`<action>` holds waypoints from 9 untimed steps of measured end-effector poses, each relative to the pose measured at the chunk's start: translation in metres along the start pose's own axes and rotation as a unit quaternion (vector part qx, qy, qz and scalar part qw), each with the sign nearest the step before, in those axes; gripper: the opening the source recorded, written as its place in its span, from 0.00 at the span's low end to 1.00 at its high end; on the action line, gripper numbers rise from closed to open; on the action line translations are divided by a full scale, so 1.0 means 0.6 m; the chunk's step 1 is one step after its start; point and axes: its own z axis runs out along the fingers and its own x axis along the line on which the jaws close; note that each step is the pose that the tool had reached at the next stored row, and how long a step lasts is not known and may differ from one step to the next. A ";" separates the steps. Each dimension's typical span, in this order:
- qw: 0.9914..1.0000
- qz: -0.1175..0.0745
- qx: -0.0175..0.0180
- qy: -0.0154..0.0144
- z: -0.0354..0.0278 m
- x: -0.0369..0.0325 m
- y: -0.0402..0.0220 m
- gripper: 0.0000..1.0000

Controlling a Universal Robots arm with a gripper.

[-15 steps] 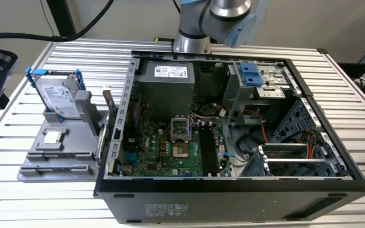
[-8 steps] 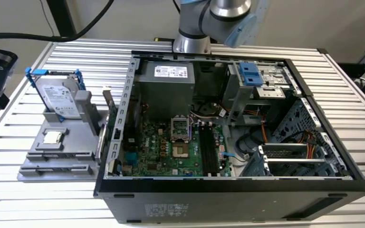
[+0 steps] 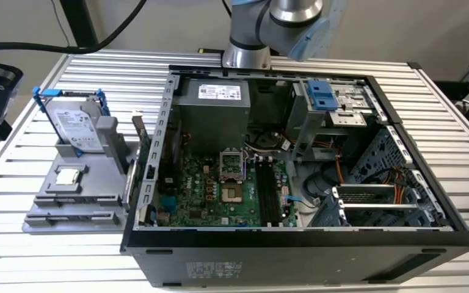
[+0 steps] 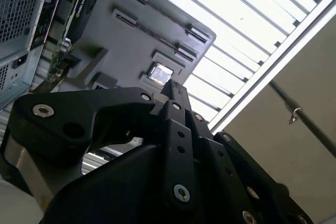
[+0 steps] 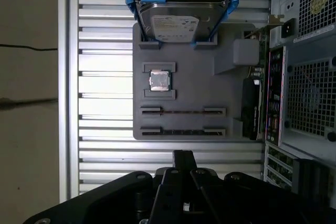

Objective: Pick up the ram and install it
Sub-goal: 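Pick up the ram and move it above insertion slot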

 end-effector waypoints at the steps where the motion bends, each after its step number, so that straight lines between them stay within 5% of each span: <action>1: 1.000 -0.002 0.000 0.000 0.000 0.000 0.000 0.00; 5: 0.999 -0.034 -0.001 0.002 0.000 0.000 0.000 0.00; 9: 0.998 -0.070 -0.001 0.003 0.000 0.000 0.000 0.00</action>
